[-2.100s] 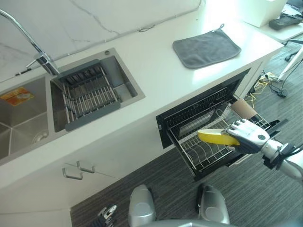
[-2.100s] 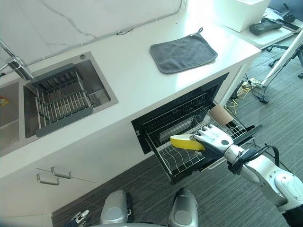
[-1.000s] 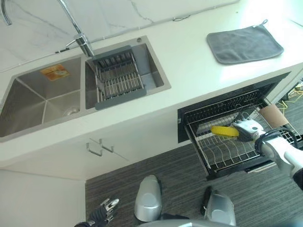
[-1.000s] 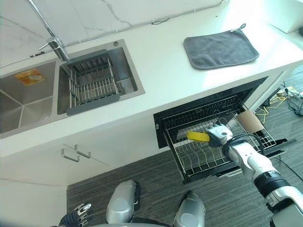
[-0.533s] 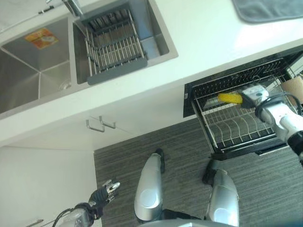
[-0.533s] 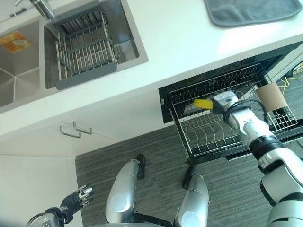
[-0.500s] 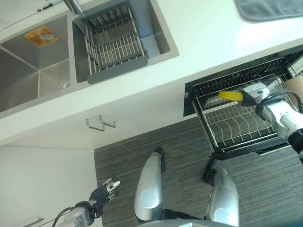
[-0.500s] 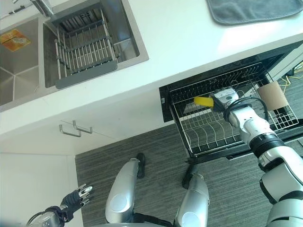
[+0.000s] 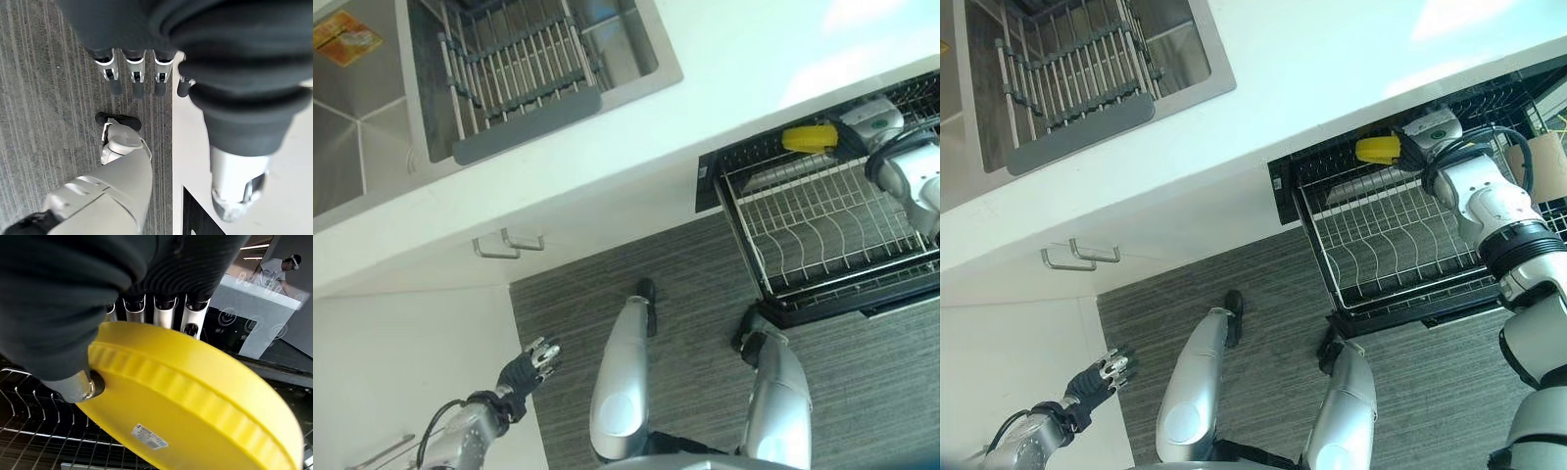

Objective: Place the dishes in the dishwasher.

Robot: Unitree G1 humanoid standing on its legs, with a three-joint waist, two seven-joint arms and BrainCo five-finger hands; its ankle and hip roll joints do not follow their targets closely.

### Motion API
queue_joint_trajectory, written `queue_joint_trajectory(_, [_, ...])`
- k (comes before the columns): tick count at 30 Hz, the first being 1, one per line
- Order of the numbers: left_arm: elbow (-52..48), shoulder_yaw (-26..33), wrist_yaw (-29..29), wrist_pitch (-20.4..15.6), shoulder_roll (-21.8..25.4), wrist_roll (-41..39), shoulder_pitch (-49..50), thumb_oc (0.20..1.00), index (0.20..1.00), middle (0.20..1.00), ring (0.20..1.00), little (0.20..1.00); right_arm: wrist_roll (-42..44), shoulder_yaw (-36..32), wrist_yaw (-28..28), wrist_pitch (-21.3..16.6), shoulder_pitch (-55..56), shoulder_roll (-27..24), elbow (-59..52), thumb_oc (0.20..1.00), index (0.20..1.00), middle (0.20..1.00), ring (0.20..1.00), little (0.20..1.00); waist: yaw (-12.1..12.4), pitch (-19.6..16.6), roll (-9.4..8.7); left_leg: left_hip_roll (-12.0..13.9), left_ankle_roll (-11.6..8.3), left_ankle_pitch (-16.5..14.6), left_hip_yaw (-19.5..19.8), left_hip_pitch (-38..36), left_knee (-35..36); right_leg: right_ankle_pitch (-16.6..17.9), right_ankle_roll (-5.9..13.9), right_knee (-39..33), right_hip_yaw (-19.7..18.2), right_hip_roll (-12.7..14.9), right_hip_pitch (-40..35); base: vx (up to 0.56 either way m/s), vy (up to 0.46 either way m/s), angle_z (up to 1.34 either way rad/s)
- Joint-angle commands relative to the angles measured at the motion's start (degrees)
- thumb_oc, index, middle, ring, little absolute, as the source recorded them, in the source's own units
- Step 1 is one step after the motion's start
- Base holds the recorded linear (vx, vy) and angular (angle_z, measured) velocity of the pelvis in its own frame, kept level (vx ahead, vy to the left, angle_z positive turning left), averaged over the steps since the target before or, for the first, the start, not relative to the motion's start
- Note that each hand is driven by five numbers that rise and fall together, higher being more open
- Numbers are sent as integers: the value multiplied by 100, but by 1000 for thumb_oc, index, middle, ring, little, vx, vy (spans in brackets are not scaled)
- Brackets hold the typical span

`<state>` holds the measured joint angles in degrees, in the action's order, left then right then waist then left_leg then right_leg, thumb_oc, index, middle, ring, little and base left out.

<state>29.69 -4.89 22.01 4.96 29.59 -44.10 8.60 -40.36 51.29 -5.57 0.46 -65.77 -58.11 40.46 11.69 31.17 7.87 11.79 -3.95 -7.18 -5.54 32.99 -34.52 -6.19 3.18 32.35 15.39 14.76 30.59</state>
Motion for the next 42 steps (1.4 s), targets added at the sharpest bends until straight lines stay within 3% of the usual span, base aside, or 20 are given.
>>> queue_joint_trajectory(1, [-148, -65, -27, -81, 233, -274, 215, 1000, 1000, 1000, 1000, 1000, 62, -70, -85, 200, -512, -5, 190, 200, 200, 200, 200, 200, 123, -138, -130, -14, -104, 562, 500, 230, -77, -293, 172, 74, -153, 60, -266, -54, 59, -4])
queue_joint_trajectory(12, [-40, -329, -30, -289, -117, -362, -154, 1000, 1000, 1000, 1000, 1000, 66, -427, -128, 624, -143, 973, 1181, 200, 200, 200, 200, 200, 110, -138, 19, -193, 41, 210, 256, 307, 428, -289, 260, 326, -332, 392, 432, -55, 76, 0])
queue_joint_trajectory(19, [-51, -495, -40, -346, -191, -412, -239, 1000, 1000, 1000, 1000, 1000, 257, -637, 27, 976, -76, 1352, 1761, 200, 200, 200, 200, 200, 133, -138, 130, -293, 51, 247, 211, 274, 632, -219, 288, 296, -348, 501, 578, -26, 42, 1])
queue_joint_trajectory(20, [-56, -501, -41, -344, -194, -418, -247, 1000, 1000, 1000, 1000, 1000, 289, -662, 66, 1031, -60, 1377, 1807, 288, 288, 288, 288, 288, 133, -138, 139, -301, 49, 246, 208, 275, 640, -218, 286, 296, -349, 505, 590, -23, 47, 9])
queue_joint_trajectory(21, [-63, -513, -48, -350, -224, -416, -266, 1000, 1000, 1000, 1000, 1000, 276, -745, 194, 1152, 3, 1441, 1945, 583, 583, 583, 583, 583, 129, -138, 157, -311, 53, 247, 200, 282, 662, -214, 280, 296, -352, 517, 621, -21, 28, 7])
queue_joint_trajectory(22, [-74, -525, -62, -344, -221, -426, -286, 1000, 1000, 1000, 1000, 1000, 301, -767, 170, 1160, 26, 1459, 1998, 762, 762, 762, 762, 762, 129, -138, 163, -310, 57, 251, 198, 292, 667, -206, 281, 293, -347, 526, 634, -24, 21, 3])
queue_joint_trajectory(24, [-120, -574, -115, -321, -230, -467, -321, 1000, 1000, 1000, 1000, 1000, 355, -877, 209, 1248, 57, 1530, 2119, 1000, 1000, 1000, 1000, 1000, 122, -138, 190, -332, 54, 264, 199, 297, 691, -188, 277, 289, -348, 534, 666, -7, 15, 2])
queue_joint_trajectory(26, [-127, -593, -117, -310, -235, -483, -350, 1000, 1000, 1000, 1000, 1000, 376, -923, 284, 1369, 61, 1585, 2193, 1000, 1000, 1000, 1000, 1000, 119, -138, 216, -347, 57, 274, 189, 290, 715, -174, 278, 275, -349, 548, 677, 16, 32, 0])
queue_joint_trajectory(27, [-125, -632, -140, -314, -235, -505, -339, 1000, 1000, 1000, 1000, 1000, 395, -939, 282, 1386, 98, 1608, 2229, 1000, 1000, 1000, 1000, 1000, 111, -138, 220, -350, 21, 129, 201, 207, 668, -314, 332, 353, -377, 570, 616, 43, 19, -4])
queue_joint_trajectory(35, [-192, -735, -188, -307, -302, -553, -399, 1000, 1000, 1000, 1000, 1000, 697, -1107, 209, 1587, 54, 1743, 2396, 1000, 1000, 1000, 1000, 1000, 106, -138, 281, -388, 19, 178, 197, 187, 747, -282, 307, 308, -353, 582, 639, -15, 16, 0])
queue_joint_trajectory(38, [-205, -755, -226, -306, -310, -625, -420, 1000, 1000, 1000, 1000, 1000, 1734, -1413, -59, 1730, 121, 1779, 2355, 1000, 1000, 1000, 1000, 1000, 69, -138, 270, -382, 22, 200, 191, 164, 783, -257, 298, 263, -372, 549, 624, -15, 34, 2])
queue_joint_trajectory(42, [-248, -726, -284, -329, -311, -712, -368, 1000, 1000, 1000, 1000, 1000, 3418, -2097, -592, 1595, 293, 1839, 1945, 1000, 1000, 1000, 1000, 1000, 9, -138, 188, -370, 22, 188, 199, 109, 814, -257, 275, 211, -412, 459, 564, -2, 38, -1])
